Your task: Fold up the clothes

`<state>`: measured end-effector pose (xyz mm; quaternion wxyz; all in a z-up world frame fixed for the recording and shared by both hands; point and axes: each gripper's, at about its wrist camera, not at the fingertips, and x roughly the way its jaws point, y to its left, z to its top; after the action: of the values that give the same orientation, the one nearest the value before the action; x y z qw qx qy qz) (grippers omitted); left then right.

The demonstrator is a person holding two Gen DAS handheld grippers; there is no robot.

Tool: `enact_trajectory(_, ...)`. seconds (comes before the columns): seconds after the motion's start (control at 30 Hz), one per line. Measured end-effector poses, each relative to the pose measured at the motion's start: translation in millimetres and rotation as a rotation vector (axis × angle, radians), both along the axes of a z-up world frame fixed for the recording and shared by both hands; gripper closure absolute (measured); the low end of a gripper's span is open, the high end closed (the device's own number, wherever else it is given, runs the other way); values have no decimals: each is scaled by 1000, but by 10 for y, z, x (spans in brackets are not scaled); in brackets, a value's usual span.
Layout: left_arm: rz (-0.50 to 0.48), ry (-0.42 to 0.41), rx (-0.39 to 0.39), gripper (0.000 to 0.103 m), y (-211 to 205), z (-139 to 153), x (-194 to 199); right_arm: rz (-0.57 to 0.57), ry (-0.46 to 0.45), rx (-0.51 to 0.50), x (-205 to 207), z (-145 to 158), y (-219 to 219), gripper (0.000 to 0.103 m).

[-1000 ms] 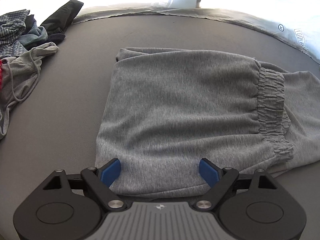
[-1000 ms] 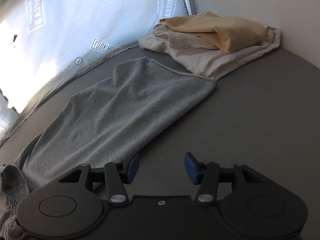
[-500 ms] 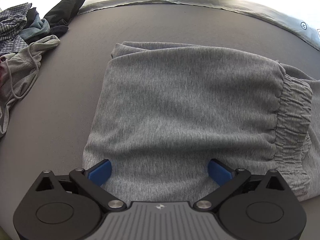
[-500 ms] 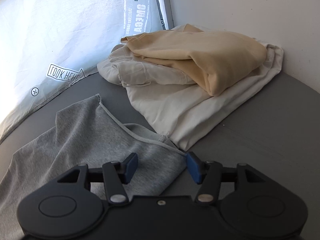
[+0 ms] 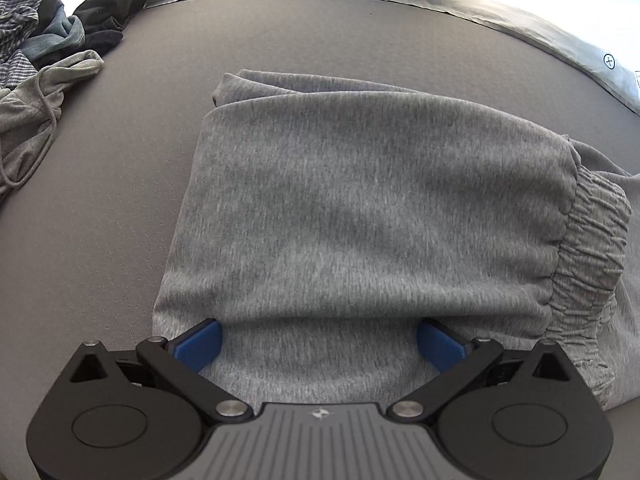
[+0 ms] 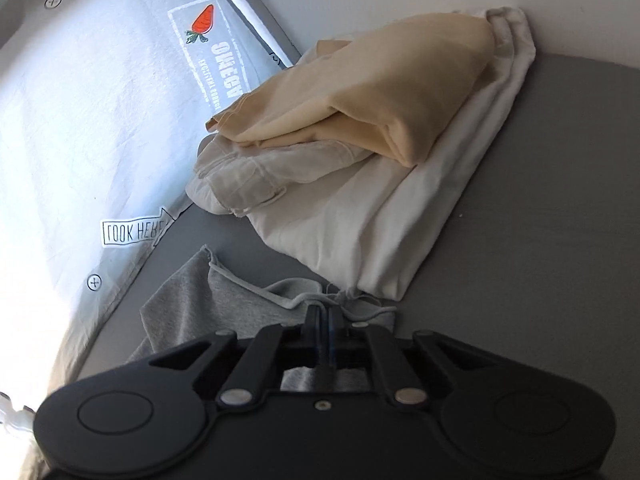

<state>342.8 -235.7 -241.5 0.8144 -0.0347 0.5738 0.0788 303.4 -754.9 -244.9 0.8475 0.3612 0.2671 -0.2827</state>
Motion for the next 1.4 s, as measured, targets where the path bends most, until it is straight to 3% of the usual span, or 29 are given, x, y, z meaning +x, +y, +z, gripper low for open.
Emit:
enact_trajectory(0.03,0,-2,0,0,-4,1,-3,0,28,-52,6,46,49,88)
enact_trajectory(0.07,1,-4,1,0,-9,2,-6,-7,51,-101,4,82,99,70)
enact_trajectory(0.13,2,-7,1,0,-18,4,-11,-11,87,-180,-21,110,166,50)
enact_trajectory(0.2,2,-7,1,0,-28,7,-10,1,137,-182,-4,59,156,50)
enact_trajectory(0.4,8,-6,-1,0,-36,25,-5,24,147,-212,13,21,179,47)
enact_trajectory(0.5,11,-4,-2,0,-25,30,-4,64,88,-158,37,12,159,52)
enact_trajectory(0.6,15,0,-2,0,-36,38,8,64,84,-149,58,4,158,56)
enact_trajectory(0.7,15,-2,-2,0,-50,46,5,53,97,-152,41,4,147,74)
enact_trajectory(0.73,16,-3,-2,0,-54,49,1,43,94,-139,17,0,114,85)
enact_trajectory(0.83,16,-2,-2,0,-59,56,6,5,20,-7,-86,-52,-43,97)
enact_trajectory(0.97,11,-6,-4,0,-32,73,4,-57,-128,205,-221,-166,-160,99)
enact_trajectory(1.1,11,-11,-4,0,-38,71,-4,-90,-337,388,-314,-226,-121,99)
enact_trajectory(1.27,13,-13,-4,0,-61,86,-10,19,-416,491,-134,-142,105,100)
enact_trajectory(1.4,14,-19,-3,0,-81,100,-21,145,-421,548,60,-74,457,100)
